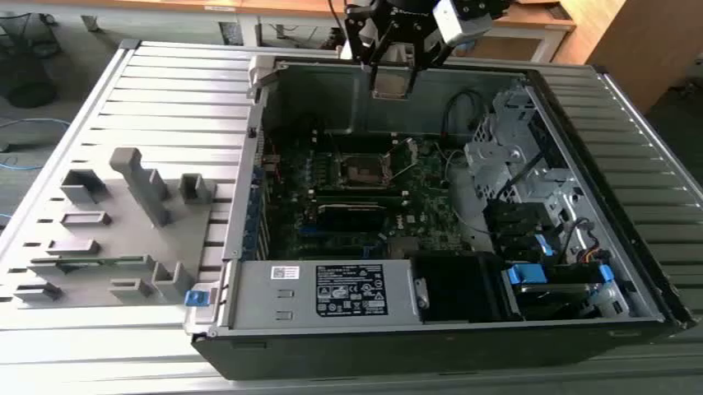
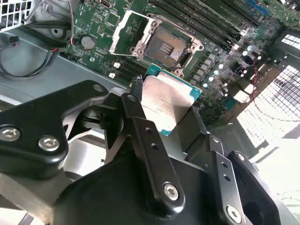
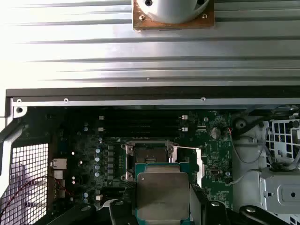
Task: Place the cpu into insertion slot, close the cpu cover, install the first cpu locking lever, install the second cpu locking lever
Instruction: 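Place the cpu into insertion slot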
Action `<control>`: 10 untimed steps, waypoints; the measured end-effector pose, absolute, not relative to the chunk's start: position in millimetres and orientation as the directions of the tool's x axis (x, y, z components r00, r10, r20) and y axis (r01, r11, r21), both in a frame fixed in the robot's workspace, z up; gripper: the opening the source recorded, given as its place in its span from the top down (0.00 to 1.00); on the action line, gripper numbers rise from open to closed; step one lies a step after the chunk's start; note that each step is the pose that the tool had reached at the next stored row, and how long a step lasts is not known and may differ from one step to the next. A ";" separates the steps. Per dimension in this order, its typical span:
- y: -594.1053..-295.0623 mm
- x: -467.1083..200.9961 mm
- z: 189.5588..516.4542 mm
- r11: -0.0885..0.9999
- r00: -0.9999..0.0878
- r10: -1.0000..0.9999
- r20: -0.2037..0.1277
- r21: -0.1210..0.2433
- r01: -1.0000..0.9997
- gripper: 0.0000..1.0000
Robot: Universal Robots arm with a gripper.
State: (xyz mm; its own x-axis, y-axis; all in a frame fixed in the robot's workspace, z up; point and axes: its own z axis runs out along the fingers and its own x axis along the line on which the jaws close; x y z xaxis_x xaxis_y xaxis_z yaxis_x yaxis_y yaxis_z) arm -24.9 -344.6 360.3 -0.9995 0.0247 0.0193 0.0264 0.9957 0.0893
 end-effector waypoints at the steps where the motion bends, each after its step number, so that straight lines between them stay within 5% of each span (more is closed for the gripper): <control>1: -344.6 -24.9 360.3 0.996 -1.000 0.025 0.019 0.089 0.026 0.46; 10: -344.6 -24.9 358.3 0.996 -1.000 0.025 0.019 0.089 0.026 0.46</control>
State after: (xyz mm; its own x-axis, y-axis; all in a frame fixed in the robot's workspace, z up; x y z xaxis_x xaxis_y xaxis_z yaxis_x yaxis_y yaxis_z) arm -24.9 -344.6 358.3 -0.9995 0.0248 0.0193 0.0264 0.9957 0.0893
